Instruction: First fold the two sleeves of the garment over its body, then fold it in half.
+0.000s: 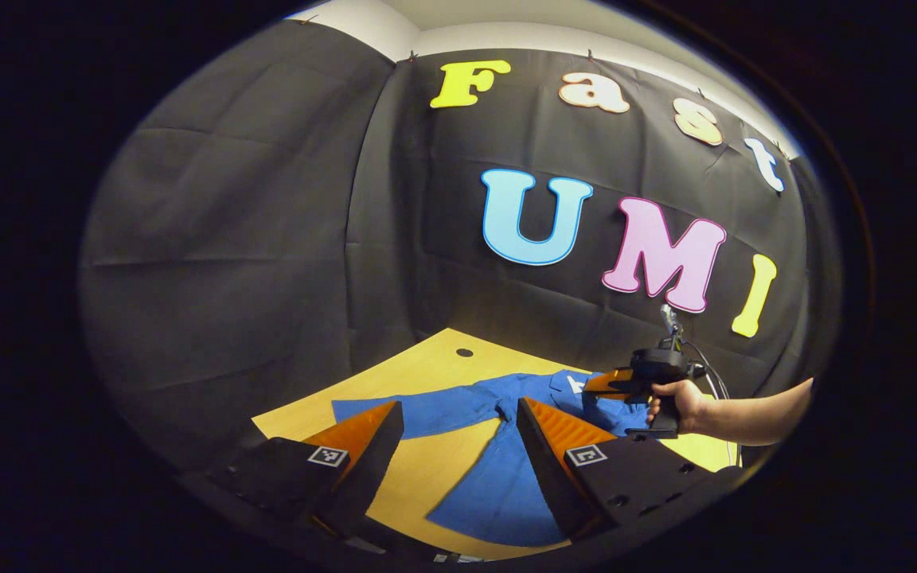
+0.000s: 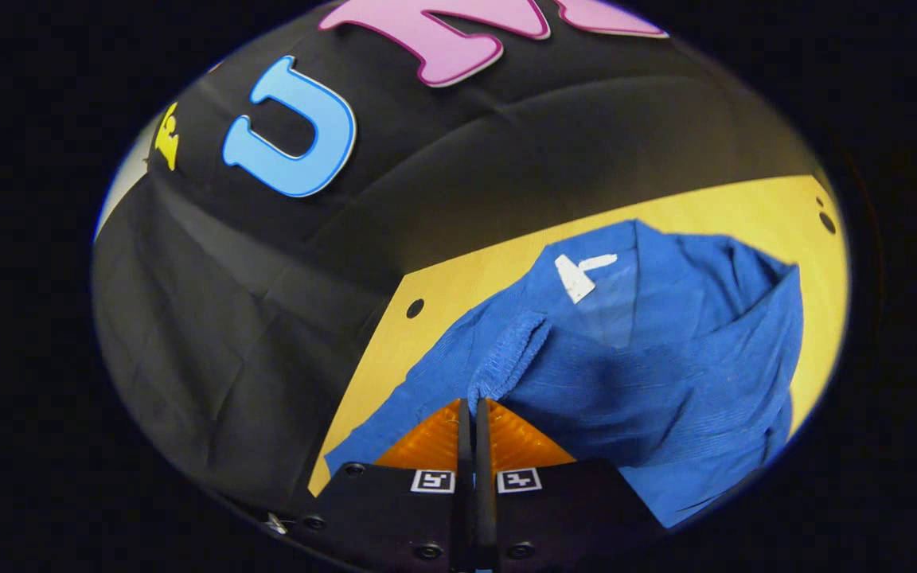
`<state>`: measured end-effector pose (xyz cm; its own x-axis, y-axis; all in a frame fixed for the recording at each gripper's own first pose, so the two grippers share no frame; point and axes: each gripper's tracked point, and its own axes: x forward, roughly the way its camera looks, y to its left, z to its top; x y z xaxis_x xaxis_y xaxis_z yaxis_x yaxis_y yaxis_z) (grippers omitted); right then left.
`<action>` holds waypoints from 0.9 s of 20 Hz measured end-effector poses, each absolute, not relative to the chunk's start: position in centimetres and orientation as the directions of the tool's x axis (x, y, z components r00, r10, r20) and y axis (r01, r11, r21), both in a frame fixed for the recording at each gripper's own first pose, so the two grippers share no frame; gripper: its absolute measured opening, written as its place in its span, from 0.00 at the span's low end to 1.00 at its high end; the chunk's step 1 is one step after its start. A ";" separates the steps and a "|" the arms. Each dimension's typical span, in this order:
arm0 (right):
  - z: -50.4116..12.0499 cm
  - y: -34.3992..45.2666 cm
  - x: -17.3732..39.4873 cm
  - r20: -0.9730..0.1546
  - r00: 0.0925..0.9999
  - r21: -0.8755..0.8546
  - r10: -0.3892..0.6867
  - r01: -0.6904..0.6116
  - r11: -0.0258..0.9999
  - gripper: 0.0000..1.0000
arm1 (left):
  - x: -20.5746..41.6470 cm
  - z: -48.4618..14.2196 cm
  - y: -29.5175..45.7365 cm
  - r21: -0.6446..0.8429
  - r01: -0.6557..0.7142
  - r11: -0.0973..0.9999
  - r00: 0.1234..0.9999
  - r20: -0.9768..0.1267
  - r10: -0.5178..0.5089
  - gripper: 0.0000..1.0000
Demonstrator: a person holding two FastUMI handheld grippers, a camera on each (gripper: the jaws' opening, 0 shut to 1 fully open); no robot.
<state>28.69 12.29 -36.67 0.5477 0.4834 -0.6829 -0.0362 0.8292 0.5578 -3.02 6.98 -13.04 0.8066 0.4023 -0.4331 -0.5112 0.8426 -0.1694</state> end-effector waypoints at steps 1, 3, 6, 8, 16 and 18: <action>-37.4 12.5 28.5 -0.683 0.551 0.561 0.480 -0.024 0.827 0.05 | -3.0 -13.2 7.3 -0.169 -0.511 0.843 0.806 -0.436 0.402 0.82; -37.8 13.2 28.7 -0.681 0.551 0.576 0.483 -0.003 0.817 0.14 | -2.9 -13.7 7.4 -0.183 -0.508 0.842 0.809 -0.436 0.393 0.81; -37.2 13.4 28.5 -0.675 0.563 0.562 0.476 -0.025 0.827 0.37 | -2.5 -14.6 7.7 -0.219 -0.511 0.832 0.814 -0.434 0.386 0.82; -36.1 12.4 27.2 -0.679 0.570 0.537 0.462 -0.043 0.842 0.66 | -2.4 -15.7 8.6 -0.218 -0.518 0.827 0.811 -0.433 0.393 0.81; -29.1 4.4 17.1 -0.670 0.673 0.305 0.314 -0.136 0.943 0.97 | -0.6 -25.1 19.4 -0.009 -0.584 0.812 0.687 -0.538 0.488 0.82; -26.8 3.3 14.0 -0.644 0.708 0.301 0.290 -0.114 0.947 0.97 | 0.8 -28.7 21.9 -0.040 -0.622 0.782 0.635 -0.610 0.474 0.82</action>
